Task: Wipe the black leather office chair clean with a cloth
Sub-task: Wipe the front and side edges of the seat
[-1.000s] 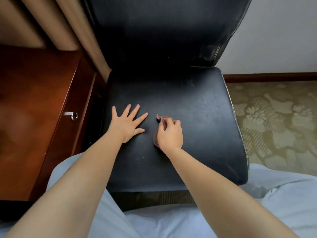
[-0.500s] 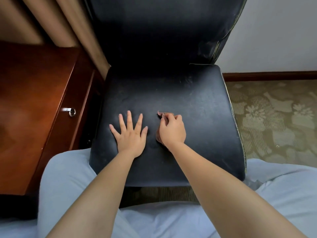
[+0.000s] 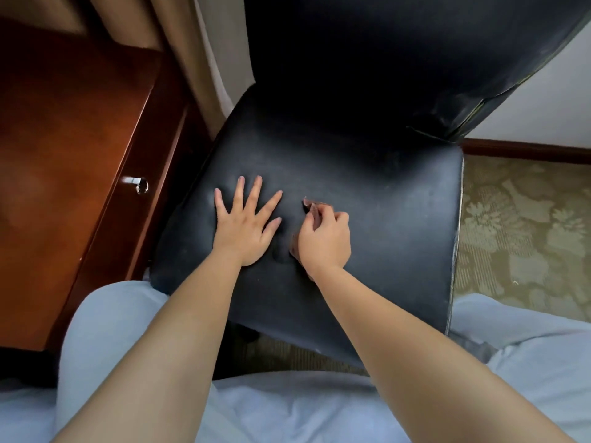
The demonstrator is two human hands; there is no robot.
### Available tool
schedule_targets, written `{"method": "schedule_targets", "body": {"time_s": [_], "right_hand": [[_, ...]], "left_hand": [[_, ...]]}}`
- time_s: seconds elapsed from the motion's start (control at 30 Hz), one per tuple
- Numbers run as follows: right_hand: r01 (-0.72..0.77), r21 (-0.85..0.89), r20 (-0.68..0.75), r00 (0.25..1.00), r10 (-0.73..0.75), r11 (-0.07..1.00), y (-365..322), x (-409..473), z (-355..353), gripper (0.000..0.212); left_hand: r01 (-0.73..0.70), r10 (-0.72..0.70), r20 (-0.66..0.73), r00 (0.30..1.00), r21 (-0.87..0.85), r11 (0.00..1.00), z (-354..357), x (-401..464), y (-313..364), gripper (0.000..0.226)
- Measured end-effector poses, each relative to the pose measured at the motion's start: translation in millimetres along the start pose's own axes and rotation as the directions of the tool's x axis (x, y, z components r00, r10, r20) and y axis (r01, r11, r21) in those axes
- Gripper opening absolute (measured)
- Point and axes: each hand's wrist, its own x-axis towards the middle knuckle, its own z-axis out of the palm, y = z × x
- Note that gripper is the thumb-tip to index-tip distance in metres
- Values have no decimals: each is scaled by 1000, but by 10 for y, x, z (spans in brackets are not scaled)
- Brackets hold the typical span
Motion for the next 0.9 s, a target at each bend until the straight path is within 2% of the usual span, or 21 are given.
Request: {"method": "schedule_targets", "body": {"time_s": [0.13,0.2,0.3,0.47,0.63,0.73,0.83,0.9], "right_hand": [[0,60,79,997,-5,998,-46,-7,31,26],[32,114,113,993,-45,993,-40,-32,33,27],[46,205,182,980,-84,978,-87,-42,35,27],[-53,304,285,958,-37,951,-92,-101,-91,26],[20,254,233,969,-81,967,265,-273,-355,25],[38,201,242,966,-87,979,451,-338,-492,27],[106,107,281,951,-133,989,611,-369,-555,29],[113,102,280,950,-138,988,660,-373,-571,28]], "left_hand": [[-82,78,60,995,63,995,-184,198,-205,57],[-31,27,103,994,35,999,-244,214,-220,56],[97,-66,231,971,-126,987,-281,97,-111,55],[131,-58,321,945,-212,968,-312,-243,-20,56],[218,-119,354,928,-255,942,-266,-684,363,58],[275,-173,345,922,-270,923,-151,-835,616,70],[280,-196,305,932,-264,923,-81,-847,675,85],[277,-193,303,933,-266,923,-67,-835,678,90]]}}
